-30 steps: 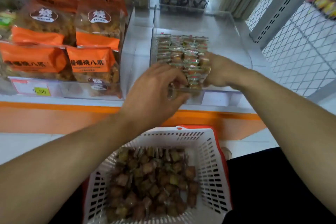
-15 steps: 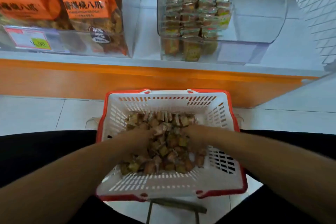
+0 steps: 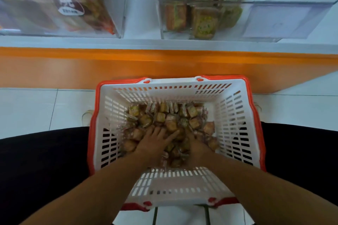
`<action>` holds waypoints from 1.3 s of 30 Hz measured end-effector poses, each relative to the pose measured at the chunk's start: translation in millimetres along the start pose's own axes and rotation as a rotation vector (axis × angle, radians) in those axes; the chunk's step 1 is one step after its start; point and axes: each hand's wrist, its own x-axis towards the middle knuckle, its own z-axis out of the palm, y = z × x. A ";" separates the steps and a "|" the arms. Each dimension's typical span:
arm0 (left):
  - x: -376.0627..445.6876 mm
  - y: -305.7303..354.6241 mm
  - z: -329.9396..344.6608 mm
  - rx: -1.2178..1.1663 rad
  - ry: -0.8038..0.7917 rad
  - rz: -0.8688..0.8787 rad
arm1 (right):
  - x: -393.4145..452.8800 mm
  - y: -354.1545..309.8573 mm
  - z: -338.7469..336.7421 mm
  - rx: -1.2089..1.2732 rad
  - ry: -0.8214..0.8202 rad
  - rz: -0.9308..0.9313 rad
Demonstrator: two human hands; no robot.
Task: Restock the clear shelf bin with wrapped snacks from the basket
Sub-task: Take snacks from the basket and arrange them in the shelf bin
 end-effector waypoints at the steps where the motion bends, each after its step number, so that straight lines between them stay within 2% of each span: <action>1: 2.0 1.5 0.1 0.006 0.013 0.043 | 3.0 -4.0 3.2 0.213 0.004 0.040; 3: 3.3 2.3 -2.4 -0.075 -0.026 0.058 | 7.7 -5.1 5.8 0.456 -0.024 0.077; 7: 11.1 1.1 -14.9 -0.323 -0.160 -0.010 | 12.0 4.3 -11.4 0.008 -0.228 -0.065; 9: 14.8 1.2 -17.2 -0.447 -0.210 -0.029 | 14.6 7.6 -19.5 -0.096 -0.338 -0.060; 12: 15.5 4.8 -21.5 -0.513 -0.246 -0.026 | 10.8 3.4 -19.9 -0.302 -0.297 -0.057; 15: 13.0 9.6 -28.7 -0.518 -0.240 -0.041 | 1.0 5.9 -16.5 -0.397 -0.087 -0.016; 16: 11.7 10.8 -30.0 -0.544 -0.210 -0.058 | -2.3 3.9 -17.7 -0.429 -0.063 -0.032; 19: 6.3 8.2 -32.6 -0.680 -0.120 -0.122 | -9.0 -17.8 -31.2 -0.429 -0.185 -0.089; 21: 0.6 2.4 -41.4 -0.883 -0.091 -0.174 | -19.9 -41.9 -48.4 -0.379 -0.214 -0.059; 24: -9.9 -14.2 -64.8 -1.047 -0.151 -0.181 | -42.3 -81.7 -79.8 -0.440 -0.179 -0.098; 26: -20.3 -27.9 -88.8 -1.235 -0.219 -0.188 | -64.8 -112.6 -101.1 -0.382 -0.187 -0.150; 29: -38.5 -41.5 -130.2 -1.517 -0.301 -0.078 | -113.3 -161.8 -127.2 -0.354 -0.208 -0.249; 32: -63.5 -47.7 -181.1 -1.897 -0.390 0.163 | -163.4 -200.2 -148.9 -0.377 -0.151 -0.324; 35: -93.2 -46.1 -234.2 -1.920 -0.382 0.292 | -204.6 -226.6 -169.7 -0.443 -0.013 -0.393; 39: -132.0 -39.7 -279.2 -2.060 -0.327 0.468 | -242.8 -248.4 -181.4 -0.293 0.050 -0.559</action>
